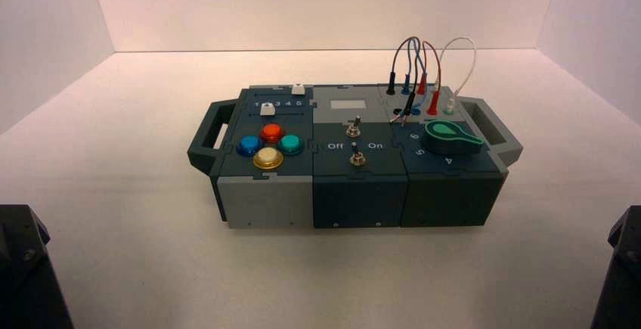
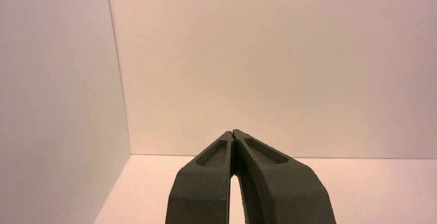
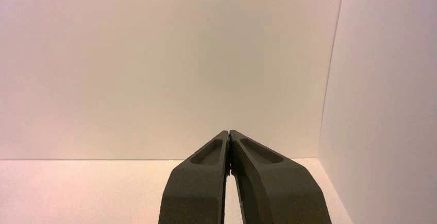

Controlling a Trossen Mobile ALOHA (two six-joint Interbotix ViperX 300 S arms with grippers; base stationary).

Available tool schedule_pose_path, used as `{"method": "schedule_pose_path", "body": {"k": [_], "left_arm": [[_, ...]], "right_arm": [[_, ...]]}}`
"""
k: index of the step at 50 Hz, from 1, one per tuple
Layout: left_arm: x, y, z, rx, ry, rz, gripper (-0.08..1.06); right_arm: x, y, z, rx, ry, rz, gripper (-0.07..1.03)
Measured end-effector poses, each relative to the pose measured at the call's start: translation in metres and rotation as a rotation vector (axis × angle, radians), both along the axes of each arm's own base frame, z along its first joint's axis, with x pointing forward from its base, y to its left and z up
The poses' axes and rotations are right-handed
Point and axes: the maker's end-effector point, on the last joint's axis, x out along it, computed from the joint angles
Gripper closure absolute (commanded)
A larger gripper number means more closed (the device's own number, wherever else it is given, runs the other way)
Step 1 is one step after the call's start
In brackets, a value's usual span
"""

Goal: Push the blue button with the right gripper.

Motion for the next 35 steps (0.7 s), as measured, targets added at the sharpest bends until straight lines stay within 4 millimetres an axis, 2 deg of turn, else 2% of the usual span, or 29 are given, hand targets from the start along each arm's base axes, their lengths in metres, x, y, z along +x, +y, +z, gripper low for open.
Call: {"method": "schedule_pose_path", "body": {"k": [24, 29, 35], "left_arm": [[-0.001, 0.0, -0.001, 0.01, 0.008, -0.002, 1.01], [-0.003, -0.001, -0.001, 0.015, 0.029, -0.005, 1.01], [-0.004, -0.01, 0.013, 0.026, 0.064, -0.04, 1.01]], "right_arm": [[0.0, 0.001, -0.001, 0.003, 0.006, 0.006, 0.99], [0.001, 0.011, -0.008, 0.0, 0.051, 0.043, 0.99], [0.008, 0.031, 0.0, -0.006, 0.106, 0.118, 0.99]]}}
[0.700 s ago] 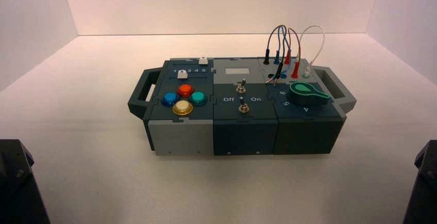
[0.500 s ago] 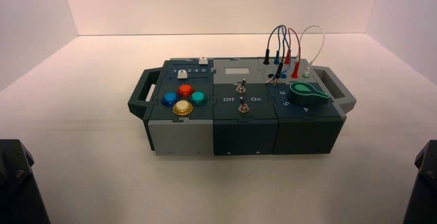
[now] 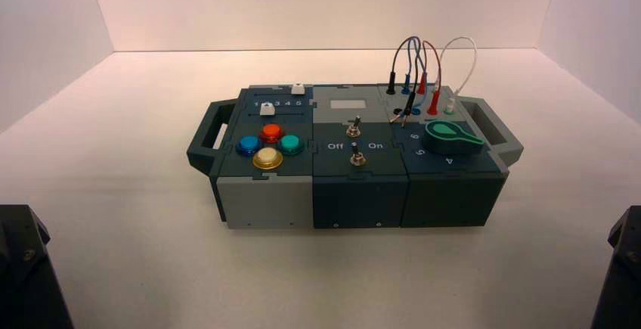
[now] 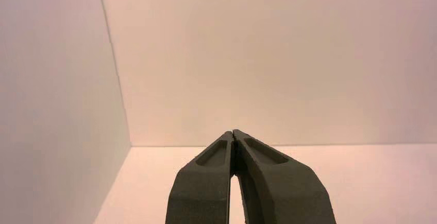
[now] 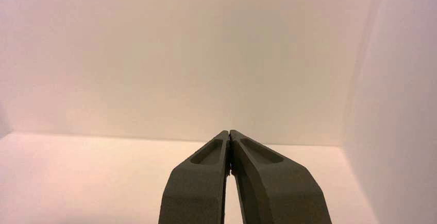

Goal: Push the blue button with the right gripper.

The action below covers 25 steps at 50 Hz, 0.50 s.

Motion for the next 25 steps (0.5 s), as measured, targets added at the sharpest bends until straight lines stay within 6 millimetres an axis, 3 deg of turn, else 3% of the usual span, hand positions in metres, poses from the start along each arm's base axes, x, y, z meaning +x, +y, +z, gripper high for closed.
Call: {"method": "schedule_pose_path", "body": {"k": [6, 15, 25], "left_arm": [[-0.001, -0.017, 0.01, 0.007, 0.033, -0.065, 1.01], [-0.006, -0.047, 0.002, 0.018, 0.162, -0.184, 1.01], [-0.021, -0.075, 0.0, 0.03, 0.296, -0.303, 1.01]], "right_arm": [[0.005, 0.018, 0.01, -0.007, 0.044, 0.063, 0.99], [0.006, 0.054, 0.031, -0.016, 0.063, 0.191, 0.99], [0.007, 0.083, 0.025, -0.024, 0.195, 0.282, 0.99]]}}
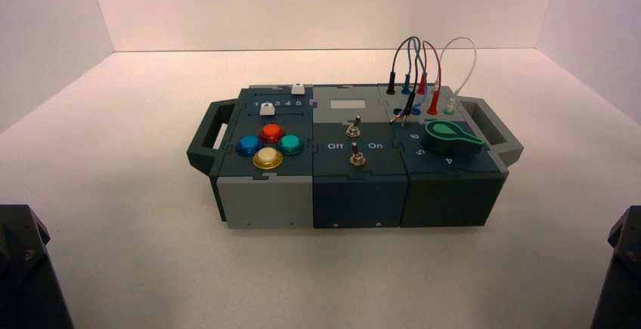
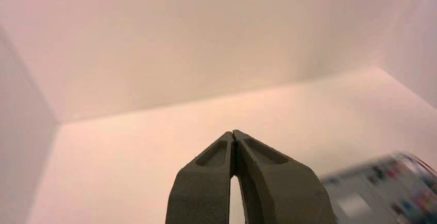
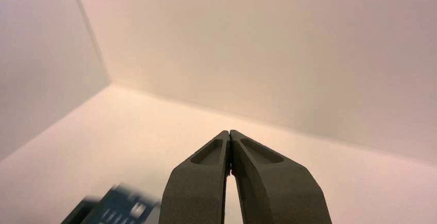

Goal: Push the blue button with the right gripper.

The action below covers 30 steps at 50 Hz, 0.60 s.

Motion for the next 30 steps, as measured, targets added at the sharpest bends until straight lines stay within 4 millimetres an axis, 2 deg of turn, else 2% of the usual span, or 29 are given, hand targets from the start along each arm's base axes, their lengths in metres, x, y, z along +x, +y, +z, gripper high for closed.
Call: {"method": "schedule_pose_path", "body": {"k": [10, 21, 30], "left_arm": [[-0.019, -0.011, -0.006, 0.048, 0.172, -0.069, 1.01], [-0.044, -0.015, -0.032, 0.126, 0.395, -0.128, 1.01], [-0.062, -0.03, -0.039, 0.081, 0.494, -0.194, 1.01]], "right_arm": [[0.002, 0.015, -0.021, -0.044, 0.174, 0.037, 0.99], [-0.002, 0.024, -0.048, -0.146, 0.368, 0.08, 0.99], [-0.011, 0.04, -0.075, -0.229, 0.496, 0.143, 0.99]]}}
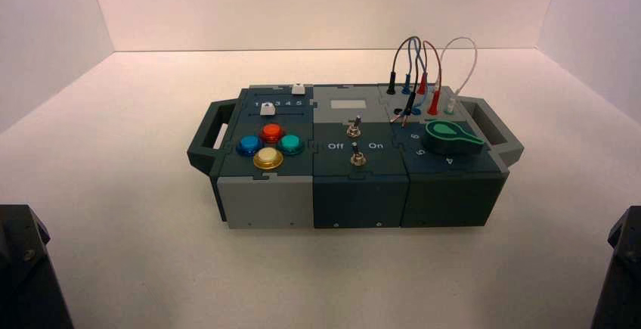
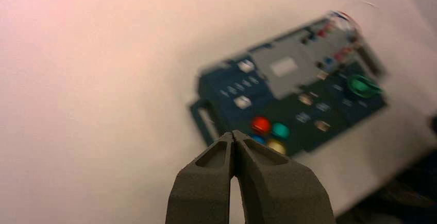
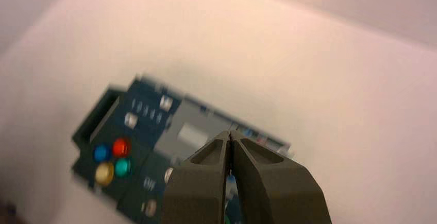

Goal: Push the blue button with the right gripper.

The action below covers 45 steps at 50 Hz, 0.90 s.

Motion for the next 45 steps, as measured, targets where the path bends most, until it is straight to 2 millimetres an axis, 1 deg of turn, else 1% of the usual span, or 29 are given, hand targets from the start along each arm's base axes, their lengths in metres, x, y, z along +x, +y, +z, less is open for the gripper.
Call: {"method": "schedule_pose_path", "body": {"k": [1, 2, 9, 12, 16, 18, 20, 21, 25, 34, 45], "left_arm": [[-0.002, -0.002, 0.0, -0.007, 0.009, -0.008, 1.01], [-0.004, -0.004, 0.0, -0.012, 0.02, -0.014, 1.01], [-0.018, -0.013, -0.006, -0.028, 0.08, -0.064, 1.01], [-0.026, -0.017, -0.011, -0.03, 0.109, -0.086, 1.01], [-0.035, -0.017, -0.022, -0.023, 0.147, -0.106, 1.01], [-0.038, -0.017, -0.025, -0.022, 0.161, -0.111, 1.01], [-0.041, -0.016, -0.028, -0.019, 0.173, -0.113, 1.01], [-0.041, -0.016, -0.028, -0.019, 0.173, -0.113, 1.01], [-0.048, -0.014, -0.036, -0.003, 0.214, -0.12, 1.01], [-0.058, -0.01, -0.039, 0.015, 0.255, -0.132, 1.01], [-0.065, -0.011, -0.038, 0.005, 0.279, -0.149, 1.01]], "right_arm": [[0.0, 0.0, -0.001, -0.004, 0.003, 0.002, 0.99], [-0.003, 0.005, -0.005, -0.017, 0.024, 0.022, 0.99], [-0.01, 0.023, -0.02, -0.064, 0.082, 0.095, 0.99], [-0.012, 0.031, -0.027, -0.083, 0.106, 0.124, 0.99], [-0.014, 0.045, -0.037, -0.111, 0.135, 0.17, 0.99], [-0.015, 0.049, -0.04, -0.119, 0.144, 0.182, 0.99], [-0.018, 0.058, -0.048, -0.136, 0.163, 0.211, 0.99], [-0.018, 0.058, -0.049, -0.138, 0.164, 0.211, 0.99], [-0.024, 0.073, -0.06, -0.162, 0.191, 0.262, 0.99], [-0.035, 0.099, -0.075, -0.179, 0.23, 0.327, 0.99], [-0.042, 0.12, -0.092, -0.188, 0.269, 0.374, 0.99]]}}
